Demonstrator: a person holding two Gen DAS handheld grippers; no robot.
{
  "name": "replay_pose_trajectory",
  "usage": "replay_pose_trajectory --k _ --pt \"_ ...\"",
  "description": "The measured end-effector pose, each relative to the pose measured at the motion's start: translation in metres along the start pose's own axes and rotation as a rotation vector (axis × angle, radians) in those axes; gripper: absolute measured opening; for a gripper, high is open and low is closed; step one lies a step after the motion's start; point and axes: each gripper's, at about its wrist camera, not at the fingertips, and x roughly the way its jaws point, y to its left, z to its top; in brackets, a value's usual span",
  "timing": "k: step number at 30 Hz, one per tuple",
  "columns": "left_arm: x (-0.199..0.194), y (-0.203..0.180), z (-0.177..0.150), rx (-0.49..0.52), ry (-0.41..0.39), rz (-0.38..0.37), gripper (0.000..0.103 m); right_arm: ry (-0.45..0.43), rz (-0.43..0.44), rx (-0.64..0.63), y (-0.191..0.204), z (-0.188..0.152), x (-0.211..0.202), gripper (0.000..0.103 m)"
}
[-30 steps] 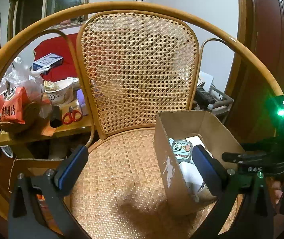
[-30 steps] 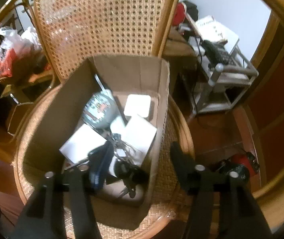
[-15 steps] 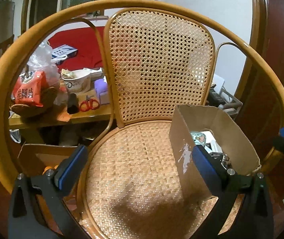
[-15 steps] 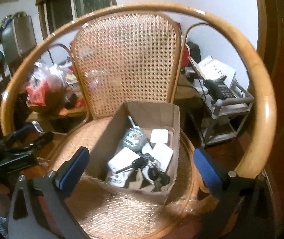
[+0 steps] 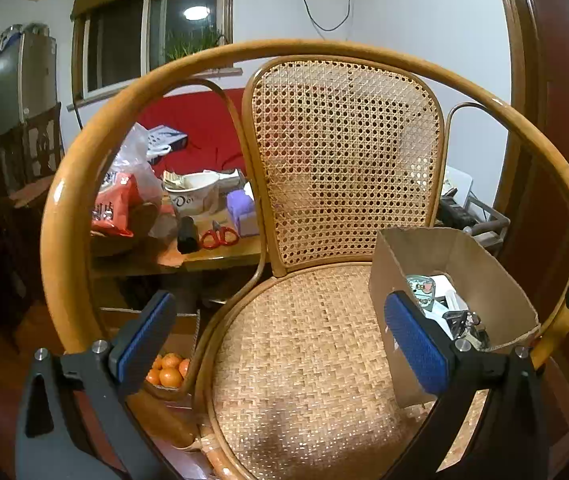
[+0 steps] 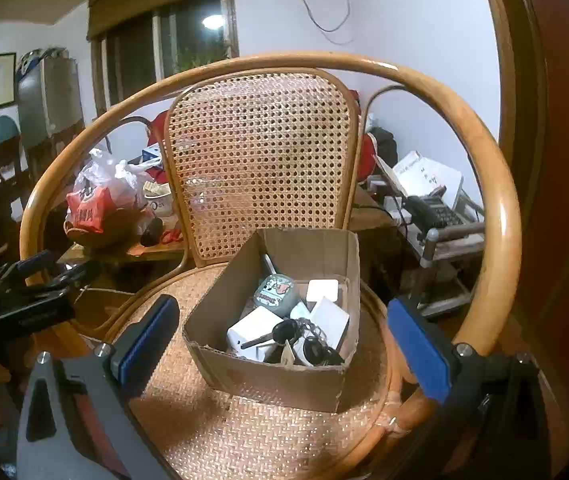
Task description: Organize rigid objects
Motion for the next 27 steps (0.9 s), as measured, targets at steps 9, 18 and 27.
replay_pose_trajectory --k 9,18,27 --pt "-0.005 -0.008 -0.01 0.05 0.004 0.021 0.103 0.003 -0.074 -0.012 -0.007 -0.008 0.01 0.103" --pt "-0.005 -0.015 -0.01 0.063 0.002 0.012 0.103 0.01 -0.088 -0.027 -0.005 -0.008 0.011 0.103" --pt "-0.003 -0.02 -0.009 0.064 0.027 -0.01 0.103 0.002 -0.093 -0.034 -0.001 -0.007 0.012 0.103"
